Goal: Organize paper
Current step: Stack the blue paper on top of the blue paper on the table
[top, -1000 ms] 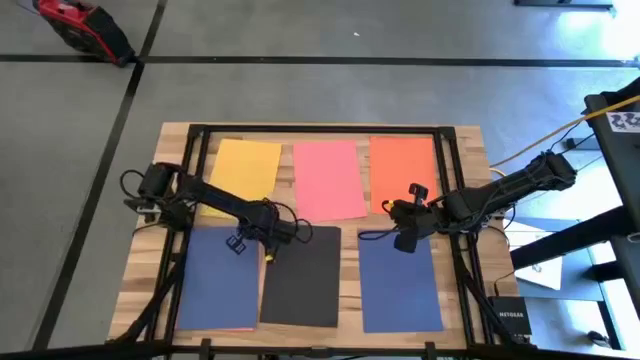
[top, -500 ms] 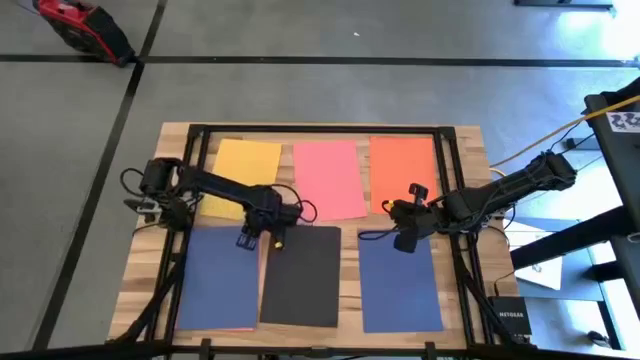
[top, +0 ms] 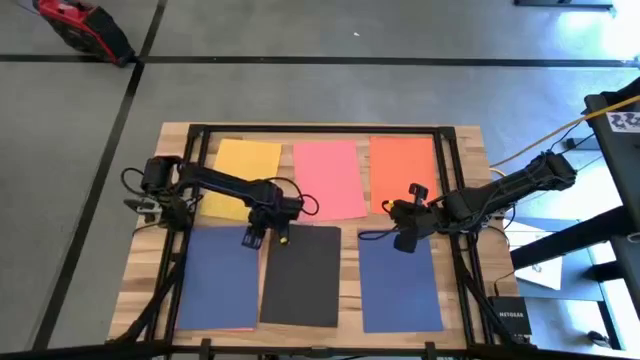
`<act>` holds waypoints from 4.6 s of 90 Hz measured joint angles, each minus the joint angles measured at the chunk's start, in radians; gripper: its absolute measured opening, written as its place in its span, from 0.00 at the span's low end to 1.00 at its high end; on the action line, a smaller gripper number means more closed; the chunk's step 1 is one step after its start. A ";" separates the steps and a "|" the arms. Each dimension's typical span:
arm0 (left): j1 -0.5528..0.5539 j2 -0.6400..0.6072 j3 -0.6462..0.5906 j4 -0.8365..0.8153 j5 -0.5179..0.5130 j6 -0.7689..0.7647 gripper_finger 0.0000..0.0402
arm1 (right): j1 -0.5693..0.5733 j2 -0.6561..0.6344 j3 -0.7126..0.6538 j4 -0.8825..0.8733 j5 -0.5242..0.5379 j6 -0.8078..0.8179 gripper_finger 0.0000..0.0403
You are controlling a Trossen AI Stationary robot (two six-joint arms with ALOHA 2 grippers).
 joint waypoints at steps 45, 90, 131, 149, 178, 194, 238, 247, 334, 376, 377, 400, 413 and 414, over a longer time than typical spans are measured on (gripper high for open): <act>-0.010 0.000 0.010 -0.051 -0.026 0.015 0.00 | 0.000 0.000 0.000 0.000 0.000 0.000 0.00; -0.008 -0.035 0.164 -0.099 -0.027 -0.018 0.00 | 0.000 0.000 0.000 -0.017 0.001 0.000 0.00; 0.021 -0.130 0.196 0.089 -0.027 -0.100 0.00 | 0.176 -0.071 -0.028 -0.039 0.168 0.127 0.00; 0.036 -0.166 0.196 0.200 -0.027 -0.124 0.00 | 0.286 -0.146 -0.185 0.206 0.248 0.255 0.00; 0.027 -0.158 0.156 0.091 -0.014 -0.066 0.00 | 0.242 -0.112 -0.412 0.664 0.189 0.293 0.01; 0.026 -0.137 0.087 0.124 -0.010 0.018 0.03 | 0.214 -0.074 -0.415 0.696 0.150 0.280 0.10; 0.141 -0.060 -0.006 0.138 0.036 0.050 0.32 | 0.214 -0.063 -0.414 0.696 0.142 0.261 0.24; 0.152 -0.060 -0.006 0.143 0.046 0.052 0.35 | 0.214 -0.063 -0.414 0.695 0.142 0.259 0.24; 0.160 -0.054 -0.081 0.241 0.114 0.048 0.36 | 0.216 -0.063 -0.413 0.694 0.139 0.257 0.23; 0.160 -0.054 -0.078 0.258 0.087 0.049 0.02 | 0.216 -0.063 -0.413 0.687 0.139 0.257 0.23; 0.160 -0.054 -0.077 0.257 0.086 0.049 0.02 | 0.216 -0.063 -0.413 0.687 0.139 0.257 0.23; 0.153 -0.057 -0.074 0.206 0.093 0.054 0.01 | 0.216 -0.062 -0.413 0.687 0.139 0.257 0.23; 0.155 -0.057 -0.074 0.176 0.167 0.050 0.06 | 0.216 -0.063 -0.413 0.687 0.139 0.256 0.23; 0.157 -0.057 -0.074 0.176 0.177 0.050 0.07 | 0.216 -0.063 -0.413 0.686 0.139 0.256 0.23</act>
